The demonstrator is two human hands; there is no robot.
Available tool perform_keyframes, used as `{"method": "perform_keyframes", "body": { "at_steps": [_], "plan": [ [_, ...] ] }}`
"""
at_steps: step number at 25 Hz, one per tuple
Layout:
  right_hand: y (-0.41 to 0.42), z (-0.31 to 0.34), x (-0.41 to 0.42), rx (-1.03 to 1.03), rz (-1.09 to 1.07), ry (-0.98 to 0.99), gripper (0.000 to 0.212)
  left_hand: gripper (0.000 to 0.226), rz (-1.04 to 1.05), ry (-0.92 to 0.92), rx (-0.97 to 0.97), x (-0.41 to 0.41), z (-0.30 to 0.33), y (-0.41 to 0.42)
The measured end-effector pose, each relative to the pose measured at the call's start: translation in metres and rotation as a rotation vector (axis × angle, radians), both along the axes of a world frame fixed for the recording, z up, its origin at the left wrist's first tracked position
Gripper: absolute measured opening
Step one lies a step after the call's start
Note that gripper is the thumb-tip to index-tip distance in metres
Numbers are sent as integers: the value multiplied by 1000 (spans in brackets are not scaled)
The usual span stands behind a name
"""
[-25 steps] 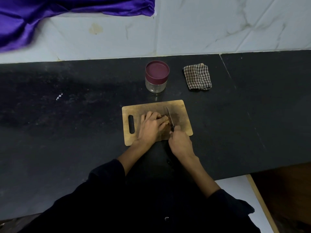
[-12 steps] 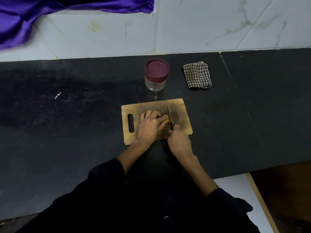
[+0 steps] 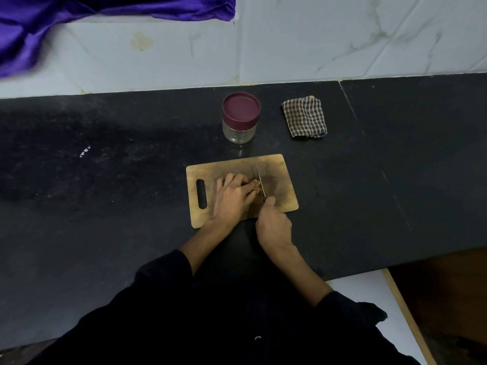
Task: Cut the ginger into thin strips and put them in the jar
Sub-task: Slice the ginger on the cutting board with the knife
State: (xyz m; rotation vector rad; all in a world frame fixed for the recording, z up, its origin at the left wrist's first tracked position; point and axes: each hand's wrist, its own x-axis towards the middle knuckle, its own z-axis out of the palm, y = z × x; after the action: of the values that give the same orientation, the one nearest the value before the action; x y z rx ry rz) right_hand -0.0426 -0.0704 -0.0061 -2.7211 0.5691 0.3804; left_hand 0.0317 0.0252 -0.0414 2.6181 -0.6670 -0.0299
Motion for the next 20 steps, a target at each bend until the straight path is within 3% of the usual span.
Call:
{"method": "perform_keyframes", "body": {
  "at_steps": [8,20],
  "plan": [
    [-4,4,-2,143,-32,1,18,29,14,-23,-20,-1,0,-1],
    [-4,5,11,36,-38,32,13,32,1,15,-2,4,1,-5]
  ]
}}
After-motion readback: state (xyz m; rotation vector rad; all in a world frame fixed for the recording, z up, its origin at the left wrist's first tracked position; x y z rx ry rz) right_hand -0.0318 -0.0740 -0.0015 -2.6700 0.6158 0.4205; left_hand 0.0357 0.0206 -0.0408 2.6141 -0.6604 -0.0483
